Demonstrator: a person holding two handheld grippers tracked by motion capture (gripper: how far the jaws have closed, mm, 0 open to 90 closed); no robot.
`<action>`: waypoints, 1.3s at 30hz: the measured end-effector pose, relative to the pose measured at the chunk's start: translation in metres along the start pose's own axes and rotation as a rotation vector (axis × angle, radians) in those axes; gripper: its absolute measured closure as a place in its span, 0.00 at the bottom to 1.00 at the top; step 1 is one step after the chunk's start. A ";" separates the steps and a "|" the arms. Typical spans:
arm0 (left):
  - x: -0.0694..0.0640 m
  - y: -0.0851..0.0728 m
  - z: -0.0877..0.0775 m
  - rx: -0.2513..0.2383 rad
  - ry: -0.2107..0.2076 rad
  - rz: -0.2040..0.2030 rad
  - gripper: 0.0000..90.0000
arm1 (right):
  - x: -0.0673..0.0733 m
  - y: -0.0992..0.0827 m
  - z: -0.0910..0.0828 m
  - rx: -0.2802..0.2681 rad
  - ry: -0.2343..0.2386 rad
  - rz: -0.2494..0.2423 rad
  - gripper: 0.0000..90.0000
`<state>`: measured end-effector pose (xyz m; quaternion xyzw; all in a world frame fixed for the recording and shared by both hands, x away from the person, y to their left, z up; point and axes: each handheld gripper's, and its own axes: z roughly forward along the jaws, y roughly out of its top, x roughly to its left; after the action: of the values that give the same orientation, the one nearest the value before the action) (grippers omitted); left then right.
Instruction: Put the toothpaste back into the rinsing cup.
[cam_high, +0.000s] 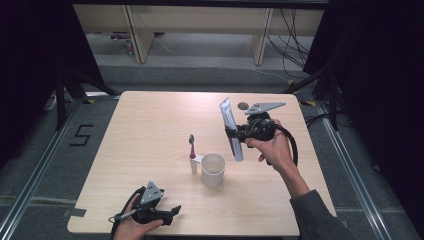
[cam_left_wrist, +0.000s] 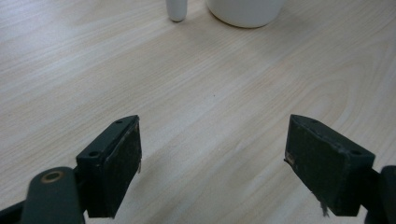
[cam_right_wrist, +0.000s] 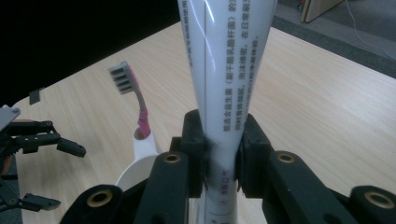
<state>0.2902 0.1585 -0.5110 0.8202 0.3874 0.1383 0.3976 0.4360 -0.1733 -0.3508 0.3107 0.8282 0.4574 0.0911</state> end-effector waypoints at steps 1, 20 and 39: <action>0.000 0.000 -0.001 0.003 0.003 0.000 0.20 | 0.001 0.000 0.000 -0.002 0.002 0.001 0.85; 0.000 0.001 0.000 -0.001 0.004 0.000 0.20 | 0.009 0.007 -0.005 -0.060 0.042 -0.003 0.85; 0.000 0.001 0.000 -0.006 -0.002 -0.004 0.20 | 0.031 0.007 0.022 -0.058 0.112 -0.005 0.84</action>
<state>0.2904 0.1579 -0.5098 0.8183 0.3883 0.1377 0.4008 0.4239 -0.1367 -0.3529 0.2795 0.8193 0.4977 0.0546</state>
